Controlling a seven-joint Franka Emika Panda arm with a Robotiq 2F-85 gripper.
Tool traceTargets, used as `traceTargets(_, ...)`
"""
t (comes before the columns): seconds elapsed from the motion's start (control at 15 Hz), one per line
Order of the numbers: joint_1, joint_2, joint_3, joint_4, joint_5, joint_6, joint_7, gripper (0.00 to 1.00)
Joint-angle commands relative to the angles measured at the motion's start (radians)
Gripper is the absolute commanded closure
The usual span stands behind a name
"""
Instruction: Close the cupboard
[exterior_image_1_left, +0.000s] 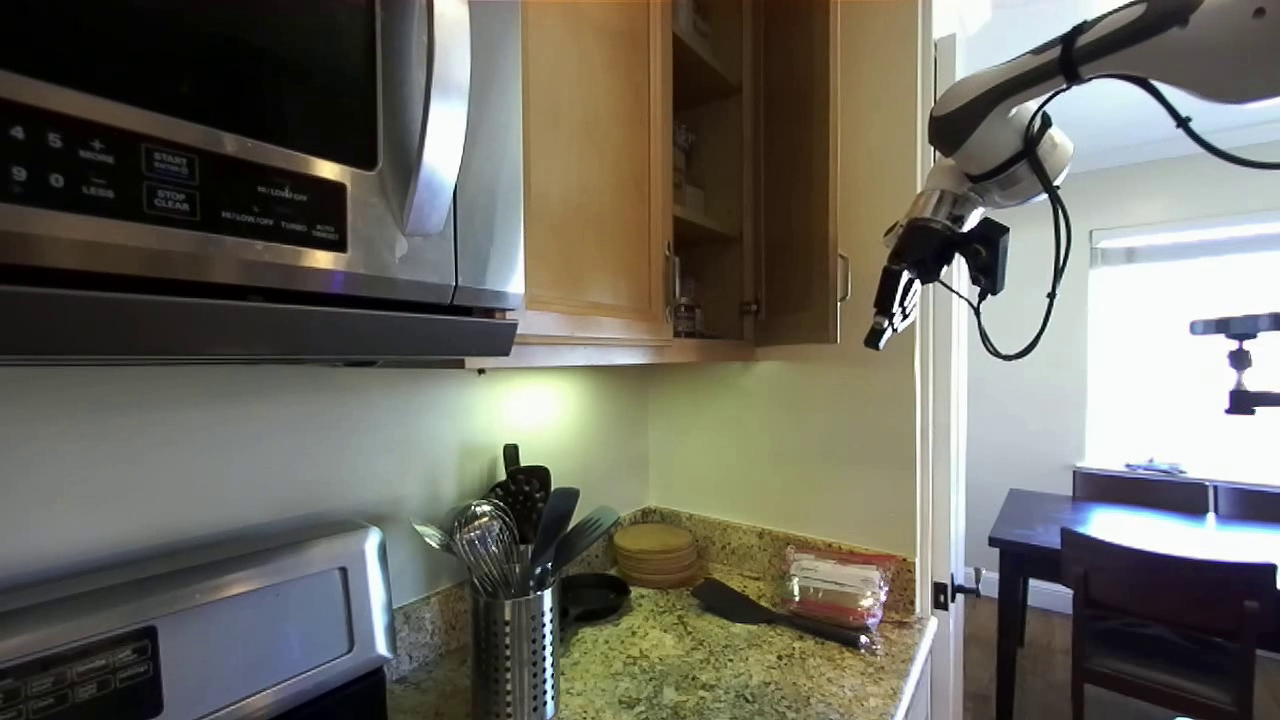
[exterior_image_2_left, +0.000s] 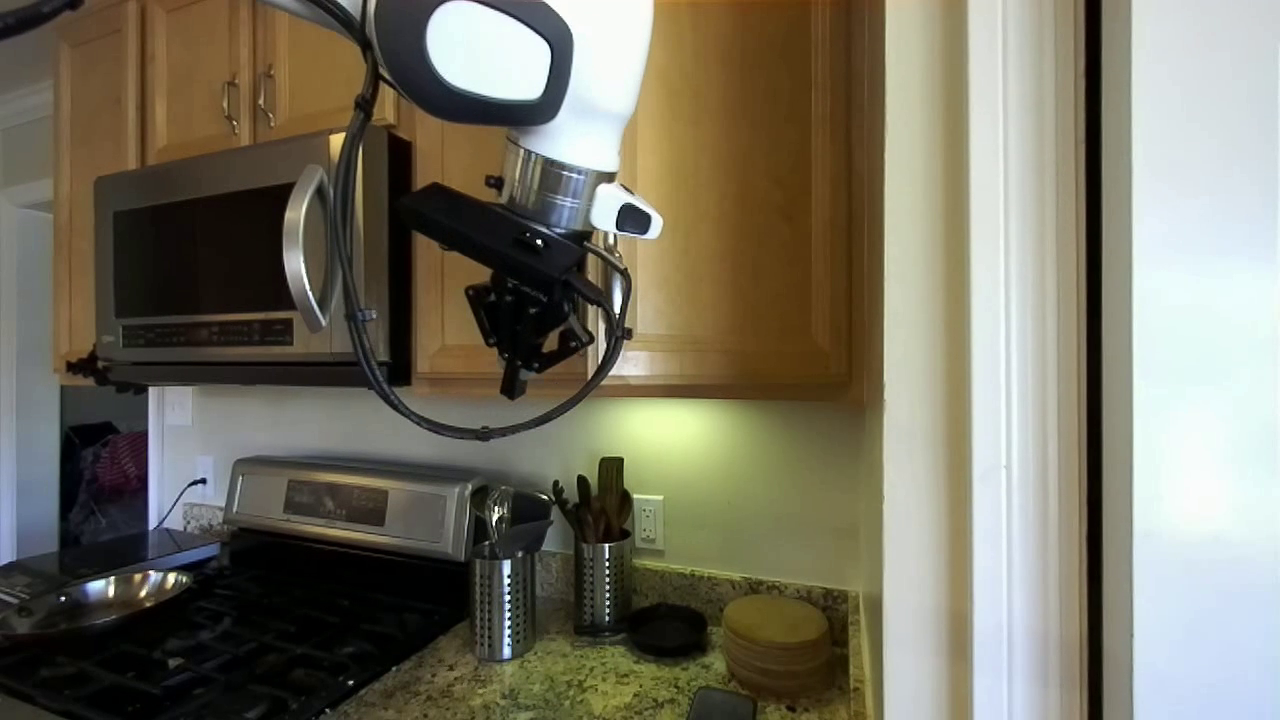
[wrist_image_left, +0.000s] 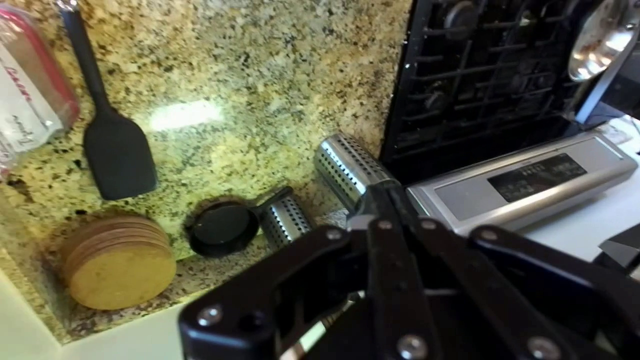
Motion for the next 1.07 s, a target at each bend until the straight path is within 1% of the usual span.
traceTargets(0.0,-0.035,-0.028,0.002,-0.048,-0.038,0.100,0.008,0.97)
traceTargets(0.13,-0.040,-0.026,-0.008,-0.057,-0.013,0.168,0.013,0.97)
traceTargets(0.27,-0.040,-0.019,-0.015,-0.061,0.015,0.259,0.023,0.96)
traceTargets(0.47,-0.033,-0.008,-0.019,-0.053,0.025,0.410,0.027,0.97)
traceTargets(0.6,-0.028,-0.024,-0.017,-0.055,0.037,0.489,0.049,0.97)
traceTargets(0.8,-0.013,-0.019,-0.026,-0.045,0.086,0.594,0.080,0.97)
traceTargets(1.0,0.008,-0.016,-0.038,-0.038,0.179,0.690,0.097,0.96)
